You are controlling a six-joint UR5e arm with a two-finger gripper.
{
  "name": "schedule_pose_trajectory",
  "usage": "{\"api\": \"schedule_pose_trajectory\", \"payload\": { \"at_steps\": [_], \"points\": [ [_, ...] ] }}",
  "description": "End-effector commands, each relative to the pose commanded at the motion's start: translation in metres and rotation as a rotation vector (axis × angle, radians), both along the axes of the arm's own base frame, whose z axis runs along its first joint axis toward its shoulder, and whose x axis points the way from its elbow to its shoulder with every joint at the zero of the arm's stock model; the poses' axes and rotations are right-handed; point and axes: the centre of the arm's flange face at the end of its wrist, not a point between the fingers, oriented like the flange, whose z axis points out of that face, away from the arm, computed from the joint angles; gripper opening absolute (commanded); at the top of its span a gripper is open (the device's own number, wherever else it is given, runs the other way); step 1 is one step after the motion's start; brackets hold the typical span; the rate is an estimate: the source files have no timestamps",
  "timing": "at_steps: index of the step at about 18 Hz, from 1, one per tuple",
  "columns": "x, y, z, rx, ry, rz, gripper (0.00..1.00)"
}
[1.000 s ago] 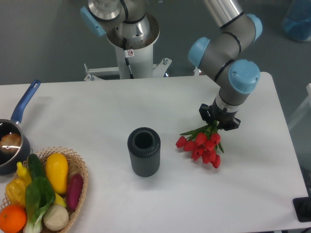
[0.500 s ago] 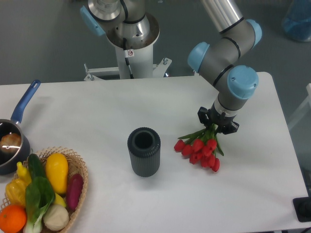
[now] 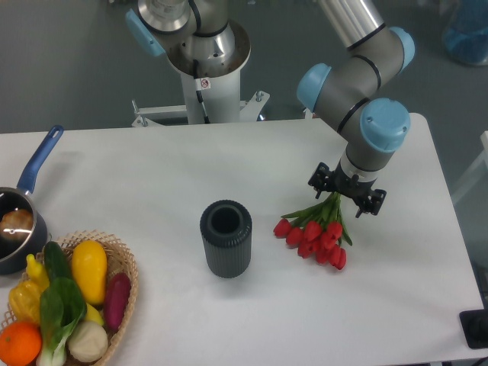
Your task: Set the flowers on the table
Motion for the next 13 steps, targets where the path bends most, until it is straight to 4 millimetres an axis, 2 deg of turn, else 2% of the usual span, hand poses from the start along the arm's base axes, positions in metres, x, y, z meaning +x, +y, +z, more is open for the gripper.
{"api": "schedule_pose_trajectory", "payload": {
  "at_steps": [2, 3, 5, 9, 11, 13],
  "points": [
    [-0.002, 0.000, 0.016, 0.031, 0.022, 0.006, 1.00],
    [0.000, 0.001, 0.030, 0.045, 0.042, 0.007, 1.00],
    [0.001, 0.003, 0.072, 0.088, 0.105, 0.024, 1.00],
    [0.016, 0.023, 0.113, 0.191, 0.140, -0.017, 1.00],
    [0.026, 0.046, 0.135, 0.218, 0.172, -0.057, 1.00],
    [0.032, 0.052, 0.150, 0.231, 0.194, -0.069, 1.00]
  ]
}}
